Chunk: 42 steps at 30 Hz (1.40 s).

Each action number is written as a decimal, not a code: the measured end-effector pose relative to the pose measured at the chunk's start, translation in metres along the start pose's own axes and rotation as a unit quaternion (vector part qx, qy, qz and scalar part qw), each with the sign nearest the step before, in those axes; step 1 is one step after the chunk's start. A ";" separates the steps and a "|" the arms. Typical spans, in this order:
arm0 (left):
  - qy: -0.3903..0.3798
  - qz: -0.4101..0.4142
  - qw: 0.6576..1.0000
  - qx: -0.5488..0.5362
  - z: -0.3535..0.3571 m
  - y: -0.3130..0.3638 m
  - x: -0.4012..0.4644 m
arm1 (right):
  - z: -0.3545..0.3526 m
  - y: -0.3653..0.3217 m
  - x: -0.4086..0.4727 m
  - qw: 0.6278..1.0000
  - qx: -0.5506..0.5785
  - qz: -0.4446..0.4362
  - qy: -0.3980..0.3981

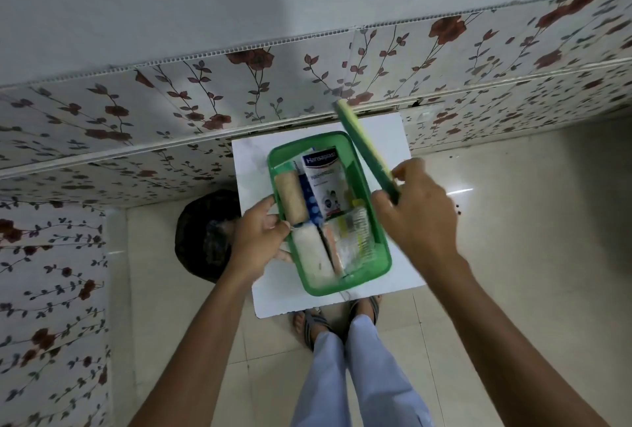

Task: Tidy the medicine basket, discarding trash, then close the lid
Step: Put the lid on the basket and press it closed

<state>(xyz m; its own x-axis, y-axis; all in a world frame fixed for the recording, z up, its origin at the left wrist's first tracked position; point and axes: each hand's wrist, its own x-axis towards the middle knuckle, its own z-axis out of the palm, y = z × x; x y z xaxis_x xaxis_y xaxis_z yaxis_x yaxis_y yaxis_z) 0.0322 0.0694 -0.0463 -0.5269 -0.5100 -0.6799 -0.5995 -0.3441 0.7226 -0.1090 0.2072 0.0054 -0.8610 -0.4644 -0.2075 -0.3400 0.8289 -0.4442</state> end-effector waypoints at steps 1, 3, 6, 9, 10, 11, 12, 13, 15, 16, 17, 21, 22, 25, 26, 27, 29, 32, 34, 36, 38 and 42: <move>-0.004 -0.004 1.000 -0.001 0.005 0.000 0.002 | 0.006 -0.006 -0.007 1.000 -0.012 -0.013 -0.016; 0.000 -0.011 1.000 -0.009 0.013 -0.001 0.005 | 0.023 -0.014 -0.018 0.998 -0.038 -0.032 -0.039; 0.009 -0.023 0.999 -0.023 0.016 -0.002 0.008 | 0.045 -0.012 -0.025 0.994 -0.077 -0.056 -0.047; 0.020 -0.043 0.998 -0.044 0.016 -0.001 0.005 | 0.051 -0.010 -0.027 0.991 -0.088 -0.071 -0.074; 0.026 -0.048 0.997 -0.050 0.015 0.000 0.003 | 0.050 -0.010 -0.027 0.989 -0.084 -0.076 -0.090; 0.030 -0.050 0.997 -0.052 0.014 0.002 0.001 | 0.049 -0.008 -0.025 0.988 -0.075 -0.082 -0.104; 0.034 -0.049 0.997 -0.050 0.013 0.004 -0.001 | 0.045 -0.007 -0.020 0.988 -0.058 -0.087 -0.111; 0.038 -0.046 0.997 -0.049 0.012 0.006 -0.003 | 0.041 -0.004 -0.014 0.989 -0.039 -0.086 -0.113; 0.044 -0.037 0.997 -0.050 0.011 0.012 -0.008 | 0.032 0.004 0.004 0.993 -0.014 -0.063 -0.097; 0.044 -0.035 0.997 -0.048 0.011 0.013 -0.010 | 0.029 0.009 0.014 0.995 -0.008 -0.042 -0.088; 0.047 -0.035 0.997 -0.042 0.011 0.014 -0.010 | 0.028 0.014 0.023 0.996 -0.004 -0.018 -0.092; 0.066 -0.032 0.997 -0.008 0.014 0.018 -0.011 | 0.032 0.021 0.046 0.978 0.047 0.040 -0.201; 0.065 -0.023 0.998 0.006 0.016 0.020 -0.010 | 0.035 0.020 0.044 0.975 0.052 0.038 -0.212; 0.067 0.014 0.996 0.053 0.022 0.022 -0.008 | 0.046 0.021 0.028 0.982 0.032 0.019 -0.185; 0.071 0.025 0.995 0.071 0.023 0.022 -0.008 | 0.049 0.021 0.021 0.984 0.020 0.014 -0.175; 0.075 0.035 0.992 0.091 0.024 0.022 -0.008 | 0.050 0.021 0.015 0.986 0.009 0.010 -0.166; 0.080 0.050 0.988 0.125 0.025 0.020 -0.007 | 0.051 0.020 0.010 0.987 -0.010 0.011 -0.157; 0.088 0.069 0.981 0.155 0.026 0.017 -0.005 | 0.049 0.014 0.008 0.987 -0.037 0.010 -0.153; 0.099 0.075 0.978 0.169 0.026 0.015 -0.003 | 0.048 0.010 0.007 0.987 -0.055 0.012 -0.152; 0.105 0.079 0.976 0.173 0.027 0.013 -0.001 | 0.048 0.009 0.006 0.986 -0.076 0.013 -0.147; 0.111 0.083 0.976 0.170 0.028 0.011 -0.002 | 0.047 0.009 0.005 0.985 -0.091 0.012 -0.145; 0.125 0.076 0.976 0.159 0.027 0.008 0.001 | 0.051 0.011 0.005 0.986 -0.094 0.010 -0.139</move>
<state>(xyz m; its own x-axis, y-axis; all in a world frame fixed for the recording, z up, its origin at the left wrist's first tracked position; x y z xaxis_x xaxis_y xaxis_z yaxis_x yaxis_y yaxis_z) 0.0101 0.0876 -0.0446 -0.4843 -0.7260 -0.4883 -0.7039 -0.0081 0.7102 -0.0975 0.1979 -0.0451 -0.7400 -0.4936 -0.4569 -0.4115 0.8696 -0.2729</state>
